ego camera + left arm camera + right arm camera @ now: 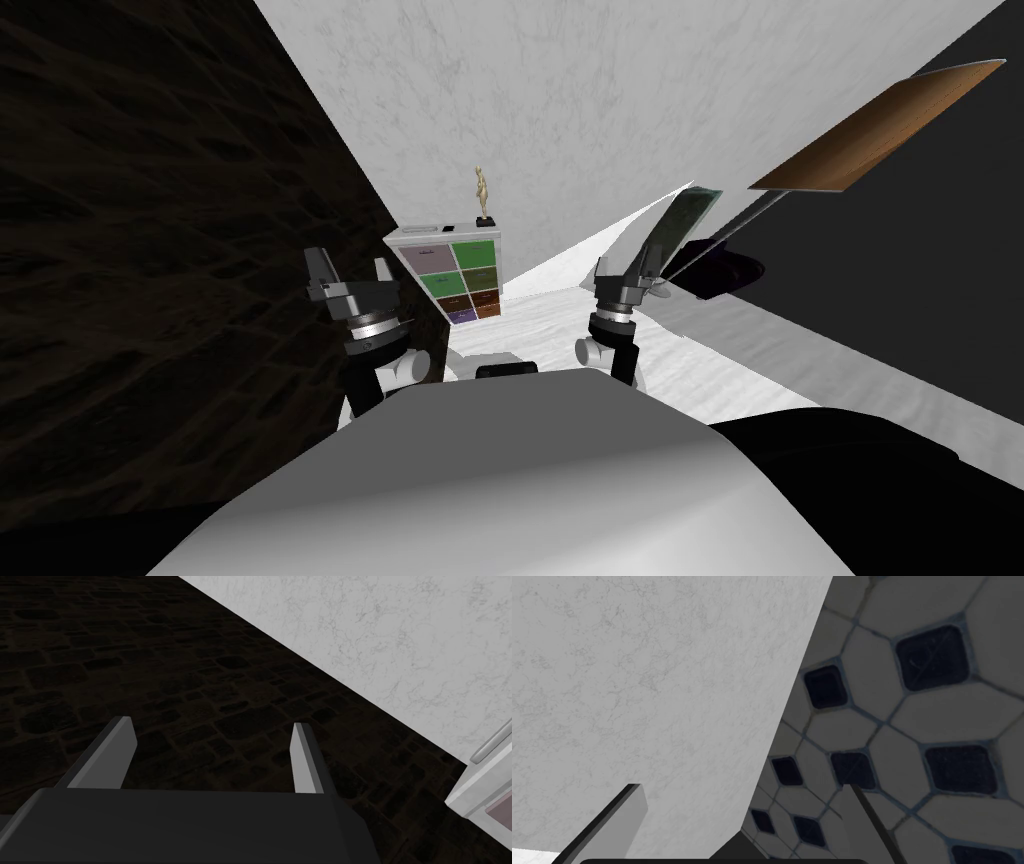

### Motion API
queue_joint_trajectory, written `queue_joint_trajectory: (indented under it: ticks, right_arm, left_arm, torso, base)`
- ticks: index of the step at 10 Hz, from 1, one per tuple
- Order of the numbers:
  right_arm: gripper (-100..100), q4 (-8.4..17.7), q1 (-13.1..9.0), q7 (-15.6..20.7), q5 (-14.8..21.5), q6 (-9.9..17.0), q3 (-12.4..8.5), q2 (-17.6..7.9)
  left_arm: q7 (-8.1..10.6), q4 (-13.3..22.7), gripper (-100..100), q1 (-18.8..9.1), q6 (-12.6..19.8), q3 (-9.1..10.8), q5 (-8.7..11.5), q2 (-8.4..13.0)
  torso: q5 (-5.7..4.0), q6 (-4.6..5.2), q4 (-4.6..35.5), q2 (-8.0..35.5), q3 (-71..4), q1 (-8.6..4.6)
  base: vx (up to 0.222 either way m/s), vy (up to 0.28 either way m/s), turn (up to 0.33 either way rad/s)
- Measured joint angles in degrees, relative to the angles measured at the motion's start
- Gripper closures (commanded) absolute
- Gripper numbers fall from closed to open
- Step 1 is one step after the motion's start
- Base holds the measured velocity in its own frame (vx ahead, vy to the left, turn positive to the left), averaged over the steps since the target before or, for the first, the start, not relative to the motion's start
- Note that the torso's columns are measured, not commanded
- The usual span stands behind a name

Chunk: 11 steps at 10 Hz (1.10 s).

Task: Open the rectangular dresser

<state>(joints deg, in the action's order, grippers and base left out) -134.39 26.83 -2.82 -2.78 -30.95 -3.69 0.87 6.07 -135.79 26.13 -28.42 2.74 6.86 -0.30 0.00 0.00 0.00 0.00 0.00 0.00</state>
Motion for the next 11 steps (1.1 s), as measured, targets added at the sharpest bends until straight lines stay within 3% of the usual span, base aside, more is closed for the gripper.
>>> queue_joint_trajectory:
  ticks: [2, 9, 10, 11]
  right_arm:
    - [0, 0.0, 0.0, 0.0, 0.0, 0.0, 0.0, 0.0]
    - [0, 0.0, 0.0, 0.0, 0.0, 0.0, 0.0, 0.0]
    - [0, 0.0, 0.0, 0.0, 0.0, 0.0, 0.0, 0.0]
    - [0, 0.0, 0.0, 0.0, 0.0, 0.0, 0.0, 0.0]
  left_arm:
    - [0.00, 0.0, 0, 0.0, 0.0, 0.00, 0.0, 0.0]
    - [0.00, 0.0, 0, 0.0, 0.0, 0.00, 0.0, 0.0]
    - [0.00, 0.0, -100, 0.0, 0.0, 0.00, 0.0, 0.0]
    - [0.02, 0.5, -100, -0.2, -0.1, 0.05, 0.0, 1.1]
  torso:
    - [0.00, 0.00, 6.0, 6.0, -12.0, 0.00]
    - [0.00, 0.00, 35.4, 35.4, -70.7, 0.00]
    - [0.00, 0.00, 39.6, 39.6, -79.2, 0.00]
    - [0.00, 0.00, 41.5, 41.5, -83.2, 0.00]
  base:
    - [0.000, 0.000, 0.000]
    - [0.000, 0.000, 0.000]
    - [0.024, -0.005, -0.002]
    - [0.041, -0.011, -0.003]
